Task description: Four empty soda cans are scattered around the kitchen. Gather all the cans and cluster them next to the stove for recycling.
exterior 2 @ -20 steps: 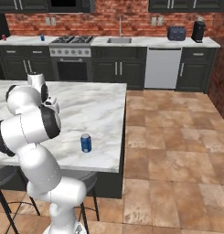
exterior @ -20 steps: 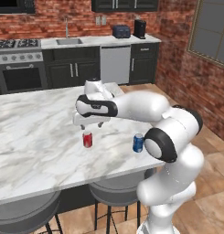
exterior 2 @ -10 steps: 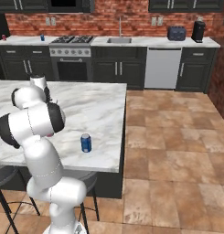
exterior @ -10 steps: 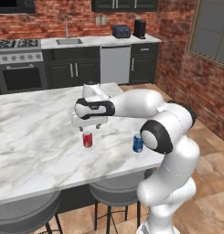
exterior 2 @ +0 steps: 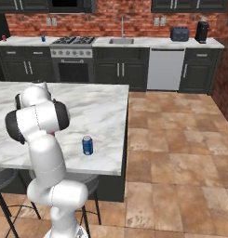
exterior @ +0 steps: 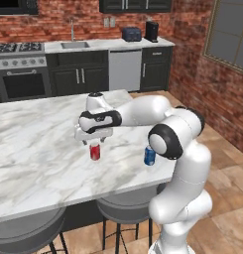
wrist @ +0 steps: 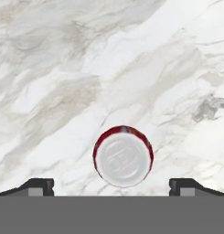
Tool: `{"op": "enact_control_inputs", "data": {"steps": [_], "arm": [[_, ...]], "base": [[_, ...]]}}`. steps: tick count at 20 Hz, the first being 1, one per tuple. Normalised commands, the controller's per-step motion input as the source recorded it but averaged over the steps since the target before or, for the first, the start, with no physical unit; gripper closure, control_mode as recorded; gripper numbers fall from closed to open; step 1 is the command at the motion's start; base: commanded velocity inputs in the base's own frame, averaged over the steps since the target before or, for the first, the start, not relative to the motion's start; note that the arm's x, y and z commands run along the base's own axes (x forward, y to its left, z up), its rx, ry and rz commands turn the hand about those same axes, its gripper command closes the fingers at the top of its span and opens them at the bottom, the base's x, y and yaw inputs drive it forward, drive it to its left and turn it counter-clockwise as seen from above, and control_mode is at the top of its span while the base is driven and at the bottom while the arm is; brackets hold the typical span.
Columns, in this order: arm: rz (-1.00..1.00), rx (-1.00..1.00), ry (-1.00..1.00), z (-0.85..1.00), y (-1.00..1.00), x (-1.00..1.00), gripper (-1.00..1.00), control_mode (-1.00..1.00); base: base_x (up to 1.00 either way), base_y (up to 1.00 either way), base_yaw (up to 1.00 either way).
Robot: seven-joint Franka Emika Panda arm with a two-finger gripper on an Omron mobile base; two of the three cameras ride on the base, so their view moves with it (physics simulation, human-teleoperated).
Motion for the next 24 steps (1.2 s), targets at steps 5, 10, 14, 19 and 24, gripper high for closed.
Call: {"op": "enact_control_inputs", "data": {"steps": [5,10,14,19,24], "arm": [[0.01,0.0,0.0,-0.05,0.0,0.14,-1.0,-1.0],[0.04,0.0,0.0,0.0,0.0,0.0,-1.0,-1.0],[0.03,0.0,0.0,-0.01,-0.01,0.0,-1.0,-1.0],[0.03,0.0,0.0,0.0,-0.09,0.0,-1.0,-1.0],[0.02,0.0,0.0,-0.01,-0.15,0.0,-1.0,-1.0]], "base": [[0.0,0.0,0.0],[0.0,0.0,0.0],[0.0,0.0,0.0],[0.0,0.0,0.0],[0.0,0.0,0.0]]}}
